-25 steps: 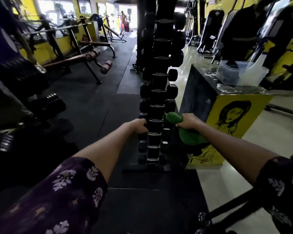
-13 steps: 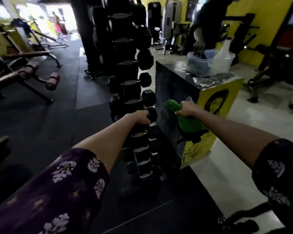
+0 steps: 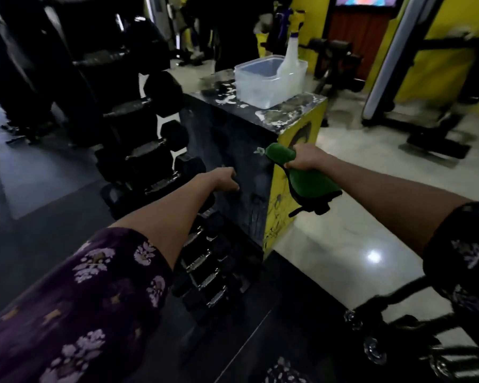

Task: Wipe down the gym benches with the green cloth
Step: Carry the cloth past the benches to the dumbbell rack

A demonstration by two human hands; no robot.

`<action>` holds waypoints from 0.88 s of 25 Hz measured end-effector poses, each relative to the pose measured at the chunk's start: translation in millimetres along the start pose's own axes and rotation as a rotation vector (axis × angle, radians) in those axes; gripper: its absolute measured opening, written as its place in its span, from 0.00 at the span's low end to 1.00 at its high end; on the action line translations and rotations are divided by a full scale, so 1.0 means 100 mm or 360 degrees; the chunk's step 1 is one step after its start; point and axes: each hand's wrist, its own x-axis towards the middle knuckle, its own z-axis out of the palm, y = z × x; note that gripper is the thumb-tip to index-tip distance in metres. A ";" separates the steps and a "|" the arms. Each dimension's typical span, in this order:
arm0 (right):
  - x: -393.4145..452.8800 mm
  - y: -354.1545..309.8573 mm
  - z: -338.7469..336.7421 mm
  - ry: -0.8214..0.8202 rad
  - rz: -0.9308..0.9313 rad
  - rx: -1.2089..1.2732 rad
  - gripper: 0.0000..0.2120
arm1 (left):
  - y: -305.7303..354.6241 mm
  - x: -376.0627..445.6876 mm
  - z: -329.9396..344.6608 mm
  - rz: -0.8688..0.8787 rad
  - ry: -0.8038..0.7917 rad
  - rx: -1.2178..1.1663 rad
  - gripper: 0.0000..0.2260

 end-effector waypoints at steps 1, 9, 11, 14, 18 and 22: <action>0.05 0.07 -0.03 0.0003 0.0030 0.0011 0.25 | 0.03 0.13 -0.01 0.0027 -0.0020 0.0000 0.20; 0.92 0.70 -0.52 0.0058 0.0111 -0.0017 0.25 | 0.60 1.25 -0.56 0.0164 0.0077 -0.0010 0.23; 1.21 0.75 -0.70 0.0087 0.0097 -0.0014 0.24 | 0.70 1.52 -0.77 0.0158 0.0102 0.0004 0.22; 1.64 0.74 -0.94 0.0138 0.0043 0.0017 0.25 | 0.73 1.85 -1.05 0.0160 0.0156 0.0039 0.21; 2.26 0.60 -1.25 0.0149 -0.0031 0.0014 0.25 | 0.54 2.28 -1.38 0.0044 0.0202 0.0125 0.22; 2.89 0.40 -1.78 0.0274 -0.0096 0.0033 0.27 | 0.34 2.81 -1.80 0.0069 0.0325 0.0138 0.22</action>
